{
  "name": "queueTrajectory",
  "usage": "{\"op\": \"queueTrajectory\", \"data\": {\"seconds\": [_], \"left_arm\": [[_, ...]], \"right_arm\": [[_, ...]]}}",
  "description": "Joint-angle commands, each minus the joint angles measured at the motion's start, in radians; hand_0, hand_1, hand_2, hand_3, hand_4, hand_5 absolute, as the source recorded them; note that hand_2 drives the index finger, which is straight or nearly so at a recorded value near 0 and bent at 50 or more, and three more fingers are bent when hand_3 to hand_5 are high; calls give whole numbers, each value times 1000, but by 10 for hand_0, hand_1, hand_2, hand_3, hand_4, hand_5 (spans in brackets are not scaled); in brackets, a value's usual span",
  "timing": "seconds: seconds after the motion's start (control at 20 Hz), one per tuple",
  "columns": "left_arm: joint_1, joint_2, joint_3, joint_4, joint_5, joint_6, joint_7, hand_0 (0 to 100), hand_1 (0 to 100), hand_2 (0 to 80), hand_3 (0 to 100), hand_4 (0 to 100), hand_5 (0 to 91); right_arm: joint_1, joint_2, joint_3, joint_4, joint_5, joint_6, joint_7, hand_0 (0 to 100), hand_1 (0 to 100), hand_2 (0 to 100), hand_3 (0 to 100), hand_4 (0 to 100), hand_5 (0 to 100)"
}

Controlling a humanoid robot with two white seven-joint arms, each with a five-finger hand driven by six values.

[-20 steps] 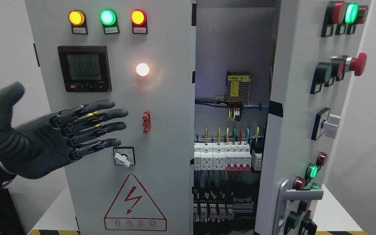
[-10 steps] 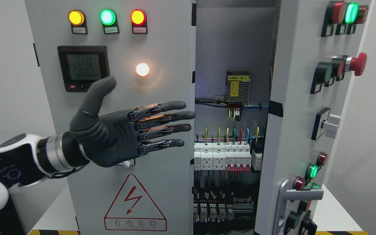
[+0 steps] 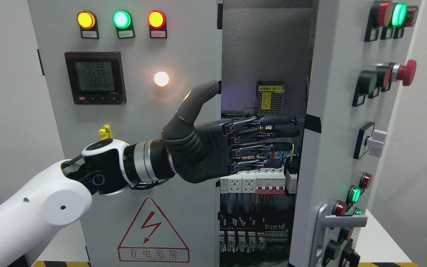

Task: Open door with both hands
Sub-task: 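Insert the left hand fingers behind the open door's edge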

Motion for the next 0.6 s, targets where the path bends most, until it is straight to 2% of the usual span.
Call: {"op": "queueTrajectory", "data": {"seconds": [0.0,0.3,0.4,0.55], "left_arm": [[-24,-270,-39,126,-42,1,19,0,0,0,0,0,0],[-21,-338,-39,126,-62,1,67,0,0,0,0,0,0],[-20,-353,-41,123,-62,1,108,0,0,0,0,0,0],[-23,-401,-41,117,-62,1,208,0,0,0,0,0,0]], "right_arm": [[1,-17,-1,-22,29,-7,4,386,0,0,0,0,0],[1,-15,1,-23,29,-7,4,386,0,0,0,0,0],[1,-15,1,-23,31,-7,4,386,0,0,0,0,0],[1,-14,1,-23,31,-7,2,386,0,0,0,0,0]]}}
